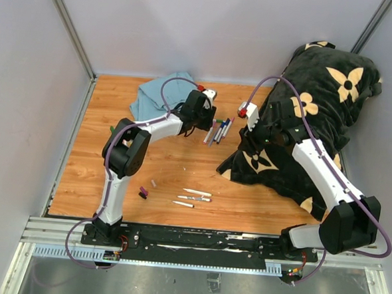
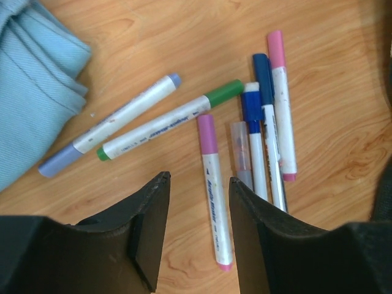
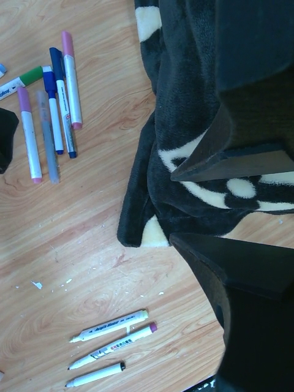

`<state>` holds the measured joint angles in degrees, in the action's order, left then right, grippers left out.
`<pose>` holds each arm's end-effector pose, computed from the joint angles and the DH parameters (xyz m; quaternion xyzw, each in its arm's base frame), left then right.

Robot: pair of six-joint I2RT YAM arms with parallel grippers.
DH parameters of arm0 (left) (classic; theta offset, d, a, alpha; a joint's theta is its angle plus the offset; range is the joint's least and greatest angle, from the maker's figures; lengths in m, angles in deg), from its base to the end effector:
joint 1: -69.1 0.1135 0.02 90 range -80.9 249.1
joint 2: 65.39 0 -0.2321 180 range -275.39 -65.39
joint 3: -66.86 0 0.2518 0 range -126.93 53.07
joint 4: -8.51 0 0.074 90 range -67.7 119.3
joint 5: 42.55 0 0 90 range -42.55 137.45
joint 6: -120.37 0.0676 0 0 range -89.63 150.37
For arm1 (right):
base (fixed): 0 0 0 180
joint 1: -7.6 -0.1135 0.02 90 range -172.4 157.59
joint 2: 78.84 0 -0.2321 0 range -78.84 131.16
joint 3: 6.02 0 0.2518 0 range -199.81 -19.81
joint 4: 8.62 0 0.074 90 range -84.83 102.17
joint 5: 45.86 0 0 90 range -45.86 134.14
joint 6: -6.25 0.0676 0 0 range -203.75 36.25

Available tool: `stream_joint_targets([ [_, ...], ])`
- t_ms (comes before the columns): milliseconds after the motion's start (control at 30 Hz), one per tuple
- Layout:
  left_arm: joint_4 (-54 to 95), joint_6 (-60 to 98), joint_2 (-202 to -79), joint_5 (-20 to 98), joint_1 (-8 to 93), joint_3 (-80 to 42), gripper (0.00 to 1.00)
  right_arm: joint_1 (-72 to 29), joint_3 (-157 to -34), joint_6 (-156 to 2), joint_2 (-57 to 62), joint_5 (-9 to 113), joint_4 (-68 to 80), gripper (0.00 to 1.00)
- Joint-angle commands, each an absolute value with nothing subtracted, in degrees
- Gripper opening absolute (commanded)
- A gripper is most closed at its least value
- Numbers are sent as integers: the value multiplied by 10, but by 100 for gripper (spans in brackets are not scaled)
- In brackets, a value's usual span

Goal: Open the pen caps
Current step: Pick up the pen from the center of the board.

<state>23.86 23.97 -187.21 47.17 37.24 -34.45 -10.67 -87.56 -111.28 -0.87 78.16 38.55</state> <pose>0.4185 -0.2605 0.1395 0.1973 0.8683 -0.1512 0.4292 0.2893 0.1353 0.2665 -0.4482 0.7648 0.2376 0.3972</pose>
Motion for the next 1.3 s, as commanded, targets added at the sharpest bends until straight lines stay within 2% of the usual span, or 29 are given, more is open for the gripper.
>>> stream_joint_targets([
  [0, 274, 249, -1879, 477, 353, -372, 48, -101, -881, -1127, -2, 778, 395, 41],
  [133, 308, 258, -1900, 512, 343, -397, 47, -101, -880, -1127, -3, 779, 395, 41],
  [200, 319, 258, -1907, 520, 342, -407, 43, -101, -881, -1127, -5, 779, 395, 41],
  [300, 329, 258, -1914, 528, 341, -413, 42, -101, -880, -1127, -5, 780, 395, 41],
  [500, 338, 259, -1924, 522, 341, -419, 41, -101, -880, -1127, -3, 783, 395, 41],
  [967, 370, 263, -1941, 531, 341, -428, 32, -101, -879, -1124, -3, 789, 395, 41],
  [1167, 383, 256, -1912, 559, 341, -388, 11, -101, -879, -1118, -15, 808, 395, 41],
  [1267, 359, 243, -1859, 573, 341, -316, 7, -101, -878, -1110, -22, 832, 395, 41],
])
